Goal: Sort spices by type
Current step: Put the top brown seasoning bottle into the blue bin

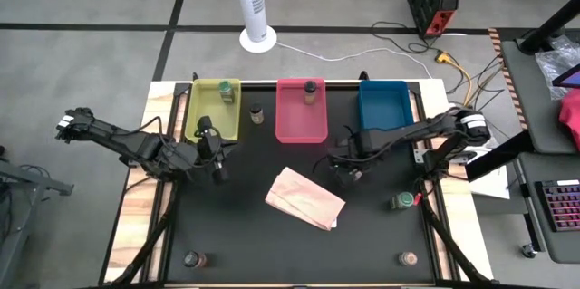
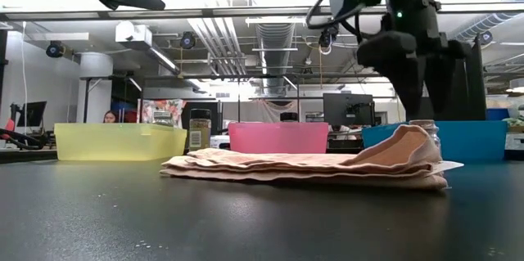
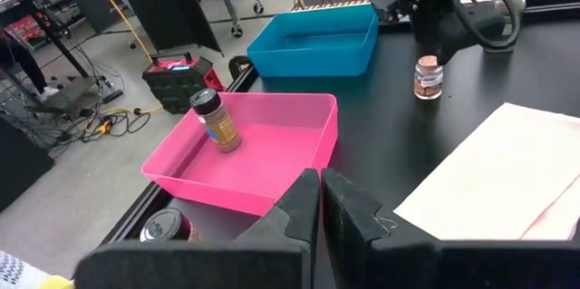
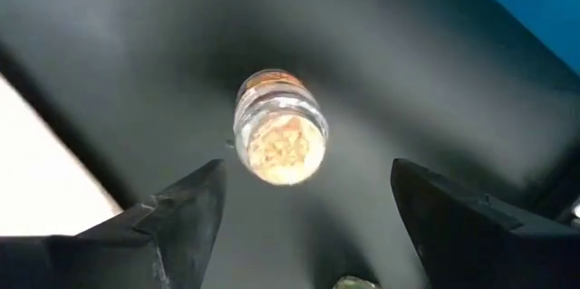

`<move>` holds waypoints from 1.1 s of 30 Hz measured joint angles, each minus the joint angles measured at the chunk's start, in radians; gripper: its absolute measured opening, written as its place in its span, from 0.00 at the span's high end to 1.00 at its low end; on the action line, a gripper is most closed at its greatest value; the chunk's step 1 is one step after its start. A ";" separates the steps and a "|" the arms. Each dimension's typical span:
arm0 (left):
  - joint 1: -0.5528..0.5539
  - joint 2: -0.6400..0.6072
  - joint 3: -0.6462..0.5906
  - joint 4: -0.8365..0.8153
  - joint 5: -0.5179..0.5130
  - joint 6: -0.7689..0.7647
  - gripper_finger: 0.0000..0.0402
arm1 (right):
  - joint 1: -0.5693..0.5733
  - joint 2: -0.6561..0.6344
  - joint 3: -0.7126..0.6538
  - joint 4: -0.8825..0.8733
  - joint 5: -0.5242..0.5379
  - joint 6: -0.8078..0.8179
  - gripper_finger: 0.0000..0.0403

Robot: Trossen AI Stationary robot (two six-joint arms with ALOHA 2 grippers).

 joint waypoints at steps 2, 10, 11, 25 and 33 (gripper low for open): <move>0.000 0.000 0.000 0.000 0.000 0.000 1.00 | 0.000 -0.014 -0.036 0.064 -0.002 0.000 0.26; 0.000 0.000 0.000 0.000 0.000 -0.003 1.00 | -0.005 -0.046 -0.176 0.255 -0.021 0.032 0.24; 0.000 0.000 0.000 0.000 0.000 -0.003 1.00 | -0.005 -0.046 -0.187 0.276 -0.021 0.036 0.24; 0.000 0.000 -0.001 0.003 0.000 -0.014 1.00 | -0.005 -0.046 -0.212 0.315 -0.017 0.091 0.54; 0.000 0.000 -0.009 0.000 0.000 -0.018 1.00 | -0.005 -0.046 -0.189 0.295 -0.050 0.078 0.58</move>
